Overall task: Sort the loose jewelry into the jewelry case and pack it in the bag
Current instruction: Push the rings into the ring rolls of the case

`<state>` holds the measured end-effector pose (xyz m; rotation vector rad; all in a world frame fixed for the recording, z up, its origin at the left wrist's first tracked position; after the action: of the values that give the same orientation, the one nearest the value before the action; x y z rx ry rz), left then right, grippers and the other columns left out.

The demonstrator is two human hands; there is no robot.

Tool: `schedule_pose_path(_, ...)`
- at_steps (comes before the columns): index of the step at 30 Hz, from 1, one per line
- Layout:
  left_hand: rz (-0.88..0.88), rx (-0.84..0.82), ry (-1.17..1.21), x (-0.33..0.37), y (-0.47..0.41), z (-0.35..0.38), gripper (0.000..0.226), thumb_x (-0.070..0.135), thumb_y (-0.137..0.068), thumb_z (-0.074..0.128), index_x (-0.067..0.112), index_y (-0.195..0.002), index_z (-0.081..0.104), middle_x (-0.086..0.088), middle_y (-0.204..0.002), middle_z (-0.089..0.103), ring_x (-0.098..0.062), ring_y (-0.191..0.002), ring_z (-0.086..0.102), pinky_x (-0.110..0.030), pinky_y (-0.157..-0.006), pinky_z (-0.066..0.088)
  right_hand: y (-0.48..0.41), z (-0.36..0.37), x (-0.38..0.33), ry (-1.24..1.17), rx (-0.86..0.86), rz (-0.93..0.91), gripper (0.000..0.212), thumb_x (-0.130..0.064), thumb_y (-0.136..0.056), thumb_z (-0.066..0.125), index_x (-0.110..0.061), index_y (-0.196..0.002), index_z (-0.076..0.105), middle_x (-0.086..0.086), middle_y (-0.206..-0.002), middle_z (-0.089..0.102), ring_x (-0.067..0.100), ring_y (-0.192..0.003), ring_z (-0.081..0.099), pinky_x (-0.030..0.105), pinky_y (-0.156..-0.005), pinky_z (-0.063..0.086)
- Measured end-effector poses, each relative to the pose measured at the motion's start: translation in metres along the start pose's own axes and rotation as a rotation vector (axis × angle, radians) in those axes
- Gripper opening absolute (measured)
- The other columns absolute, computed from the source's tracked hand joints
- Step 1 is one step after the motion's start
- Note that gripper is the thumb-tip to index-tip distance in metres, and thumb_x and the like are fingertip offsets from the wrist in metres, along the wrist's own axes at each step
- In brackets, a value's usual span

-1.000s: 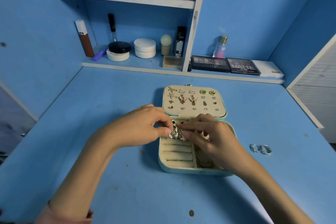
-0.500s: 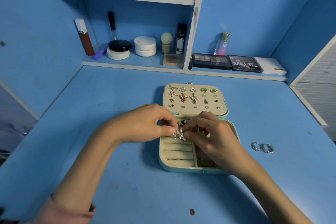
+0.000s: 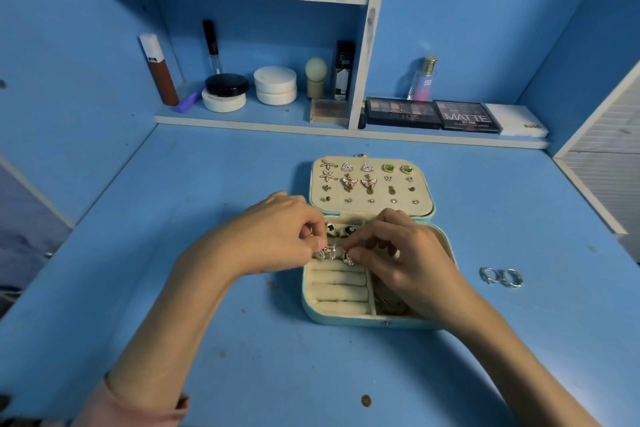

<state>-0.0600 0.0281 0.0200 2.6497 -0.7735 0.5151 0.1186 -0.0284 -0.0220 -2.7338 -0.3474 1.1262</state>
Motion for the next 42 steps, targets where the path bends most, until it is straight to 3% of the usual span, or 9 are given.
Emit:
schedule_pose_path(3,-0.025,0.015,0.092,-0.007,0.003,0.002,0.015,0.036,-0.088,0.065,0.033,-0.086,0.050,0.011,-0.087,0.054,-0.002,-0.075,0.046,-0.021,-0.066,0.038,0.000,0.000,-0.001,-0.001,0.004,0.006,0.018,-0.033,-0.077,0.061,-0.027,-0.088,0.073,-0.003,-0.080,0.056,0.006,-0.077,0.049,0.013,-0.070,0.035)
schedule_pose_path(6,-0.059,0.018,0.209,-0.013,0.003,0.007,0.017,0.036,-0.086,0.067,0.031,-0.088,0.051,0.010,-0.082,0.055,-0.004,-0.068,0.047,-0.025,-0.069,0.042,0.000,0.000,-0.002,-0.010,0.011,0.006,0.015,-0.032,-0.077,0.063,-0.026,-0.087,0.073,-0.003,-0.079,0.056,0.005,-0.075,0.048,0.014,-0.070,0.036)
schedule_pose_path(11,-0.084,0.047,0.327,-0.016,0.001,0.011,0.017,0.032,-0.084,0.071,0.030,-0.083,0.054,0.009,-0.075,0.053,-0.005,-0.063,0.046,-0.027,-0.070,0.044,0.000,-0.002,-0.001,-0.075,-0.026,0.023,0.010,-0.017,-0.080,0.073,-0.027,-0.083,0.074,-0.001,-0.079,0.055,0.007,-0.071,0.048,0.017,-0.069,0.037)
schedule_pose_path(23,-0.123,0.031,0.355,-0.015,0.002,0.011,0.018,0.032,-0.083,0.072,0.027,-0.084,0.055,0.008,-0.073,0.054,-0.006,-0.062,0.046,-0.026,-0.066,0.042,-0.002,-0.010,-0.002,-0.108,-0.100,0.067,0.012,-0.022,-0.082,0.071,-0.032,-0.085,0.074,-0.003,-0.081,0.061,0.003,-0.074,0.052,0.013,-0.068,0.037)
schedule_pose_path(31,0.016,0.212,0.066,0.020,0.004,0.007,0.018,0.023,-0.087,0.064,0.033,-0.087,0.049,0.013,-0.081,0.051,0.001,-0.070,0.047,-0.015,-0.060,0.034,0.011,-0.075,0.018,-0.050,-0.018,0.140,0.018,-0.015,-0.085,0.067,-0.030,-0.090,0.074,-0.010,-0.081,0.062,0.018,-0.072,0.055,0.029,-0.065,0.047)
schedule_pose_path(33,0.073,0.264,0.119,0.034,0.000,0.012,0.014,0.027,-0.088,0.063,0.033,-0.087,0.050,0.015,-0.080,0.053,0.004,-0.071,0.048,-0.015,-0.060,0.034,0.018,-0.101,0.031,0.046,-0.012,0.208,0.018,-0.015,-0.085,0.067,-0.032,-0.086,0.072,-0.008,-0.081,0.063,0.013,-0.070,0.054,0.023,-0.064,0.046)
schedule_pose_path(36,0.179,0.285,0.191,0.056,-0.011,0.023,0.011,0.027,-0.088,0.061,0.033,-0.085,0.053,0.017,-0.079,0.054,0.009,-0.076,0.046,-0.016,-0.065,0.036,0.033,-0.130,0.051,0.234,-0.145,0.342,0.018,-0.020,-0.082,0.070,-0.037,-0.086,0.068,-0.010,-0.083,0.064,0.004,-0.074,0.055,0.010,-0.066,0.041)
schedule_pose_path(39,0.240,0.282,0.204,0.076,-0.023,0.035,0.010,0.028,-0.089,0.060,0.036,-0.086,0.054,0.019,-0.082,0.054,0.005,-0.082,0.045,-0.022,-0.073,0.038,0.046,-0.137,0.066,0.344,-0.320,0.469,0.025,-0.030,-0.075,0.076,-0.046,-0.087,0.061,-0.013,-0.089,0.061,0.002,-0.078,0.057,0.016,-0.070,0.047)
schedule_pose_path(42,0.305,0.248,0.180,0.097,-0.034,0.046,0.009,0.026,-0.091,0.058,0.033,-0.097,0.057,0.017,-0.093,0.057,-0.002,-0.093,0.043,-0.020,-0.081,0.033,0.051,-0.130,0.072,0.374,-0.357,0.472,0.029,-0.029,-0.069,0.078,-0.045,-0.086,0.060,-0.013,-0.086,0.057,0.004,-0.080,0.056,0.024,-0.073,0.049)
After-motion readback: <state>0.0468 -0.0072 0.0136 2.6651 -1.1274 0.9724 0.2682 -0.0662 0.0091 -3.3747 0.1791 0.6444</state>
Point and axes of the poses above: each hand's wrist, its own y-axis away from the middle knuckle, its own z-axis out of the palm, x = y × z, the point moved 1 cm from there along -y, towards the middle knuckle
